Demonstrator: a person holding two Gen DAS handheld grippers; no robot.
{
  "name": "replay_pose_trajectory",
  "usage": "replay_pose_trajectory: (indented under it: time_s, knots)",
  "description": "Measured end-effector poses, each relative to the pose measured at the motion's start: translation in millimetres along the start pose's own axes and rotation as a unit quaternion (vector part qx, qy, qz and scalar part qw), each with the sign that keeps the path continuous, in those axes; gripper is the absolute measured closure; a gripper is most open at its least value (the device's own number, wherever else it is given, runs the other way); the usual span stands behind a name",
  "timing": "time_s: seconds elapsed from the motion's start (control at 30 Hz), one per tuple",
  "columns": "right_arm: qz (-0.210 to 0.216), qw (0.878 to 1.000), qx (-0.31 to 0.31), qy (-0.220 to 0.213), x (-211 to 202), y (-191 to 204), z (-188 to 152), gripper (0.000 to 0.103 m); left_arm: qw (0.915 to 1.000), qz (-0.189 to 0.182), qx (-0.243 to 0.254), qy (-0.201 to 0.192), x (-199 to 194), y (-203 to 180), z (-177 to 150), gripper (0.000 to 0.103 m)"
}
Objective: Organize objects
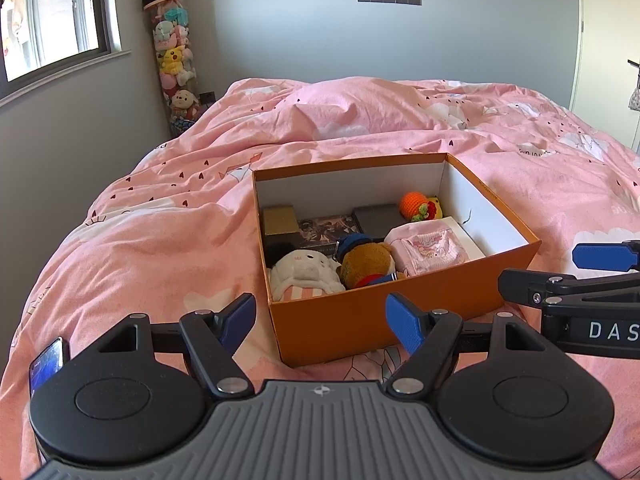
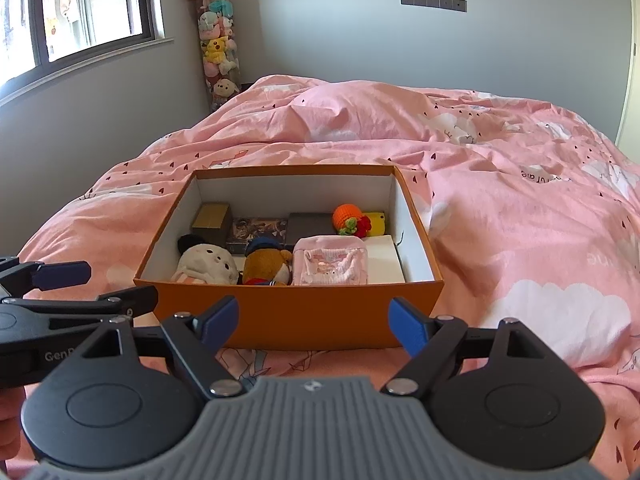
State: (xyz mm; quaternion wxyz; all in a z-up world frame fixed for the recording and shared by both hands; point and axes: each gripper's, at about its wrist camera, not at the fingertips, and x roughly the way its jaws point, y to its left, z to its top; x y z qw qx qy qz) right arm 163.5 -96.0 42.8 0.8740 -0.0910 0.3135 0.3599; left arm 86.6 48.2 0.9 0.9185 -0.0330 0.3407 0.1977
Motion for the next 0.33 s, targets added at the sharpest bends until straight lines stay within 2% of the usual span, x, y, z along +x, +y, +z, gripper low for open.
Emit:
replay_pose_trajectory:
  time_s: [0.33]
  knots:
    - [-0.002, 1.0, 0.001, 0.003, 0.2, -0.8, -1.7, 0.019, 1.0, -0.003, 0.0, 0.003, 1.7, -0.4, -1.3, 0.017]
